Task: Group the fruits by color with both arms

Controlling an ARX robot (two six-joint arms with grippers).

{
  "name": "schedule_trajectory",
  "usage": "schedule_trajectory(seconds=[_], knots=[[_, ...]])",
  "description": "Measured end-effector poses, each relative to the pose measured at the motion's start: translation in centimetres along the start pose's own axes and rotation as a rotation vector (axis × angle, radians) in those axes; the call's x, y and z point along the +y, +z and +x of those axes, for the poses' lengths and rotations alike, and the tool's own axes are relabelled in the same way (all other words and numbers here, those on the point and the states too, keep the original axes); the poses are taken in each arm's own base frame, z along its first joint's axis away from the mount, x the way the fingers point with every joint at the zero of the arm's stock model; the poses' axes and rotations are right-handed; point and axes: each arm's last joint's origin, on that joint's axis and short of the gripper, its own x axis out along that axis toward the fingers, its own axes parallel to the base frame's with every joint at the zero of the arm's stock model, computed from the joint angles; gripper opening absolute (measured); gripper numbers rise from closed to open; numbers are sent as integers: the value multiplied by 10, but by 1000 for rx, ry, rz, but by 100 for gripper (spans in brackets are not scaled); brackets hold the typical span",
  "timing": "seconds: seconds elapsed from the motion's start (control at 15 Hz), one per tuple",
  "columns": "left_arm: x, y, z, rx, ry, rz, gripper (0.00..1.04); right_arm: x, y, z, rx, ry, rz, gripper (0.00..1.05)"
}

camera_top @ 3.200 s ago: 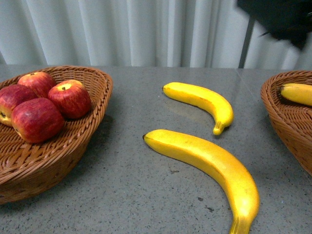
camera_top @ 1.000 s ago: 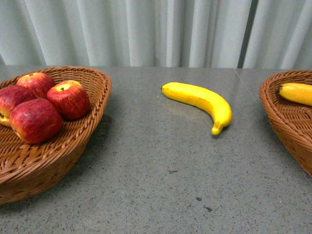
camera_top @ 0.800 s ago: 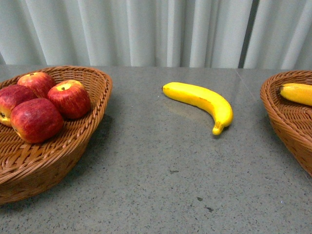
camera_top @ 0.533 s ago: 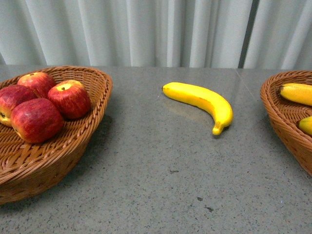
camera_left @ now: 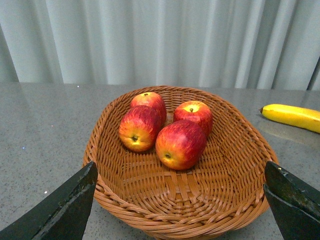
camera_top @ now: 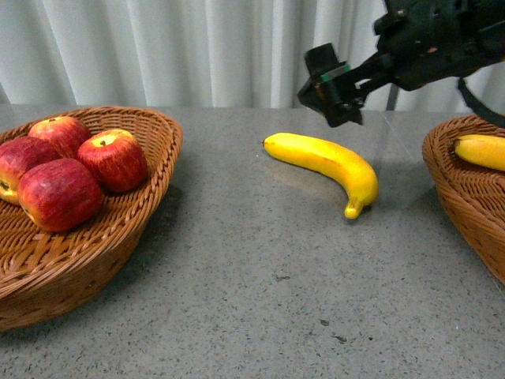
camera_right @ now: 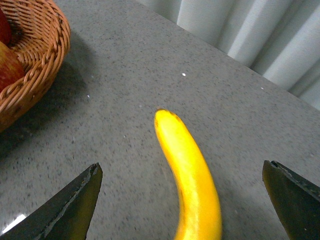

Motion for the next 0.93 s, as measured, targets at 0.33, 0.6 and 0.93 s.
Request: schedule_trajectory(seconds=[0.33, 0.6, 0.93], knots=[[0, 0, 0, 0, 0, 0, 98, 20, -3, 53, 109, 85, 13, 98], [0, 0, 0, 0, 0, 0, 98, 17, -6, 73, 152, 52, 15, 98], [0, 0, 0, 0, 0, 0, 98, 5, -31, 85, 353, -25, 12, 98]])
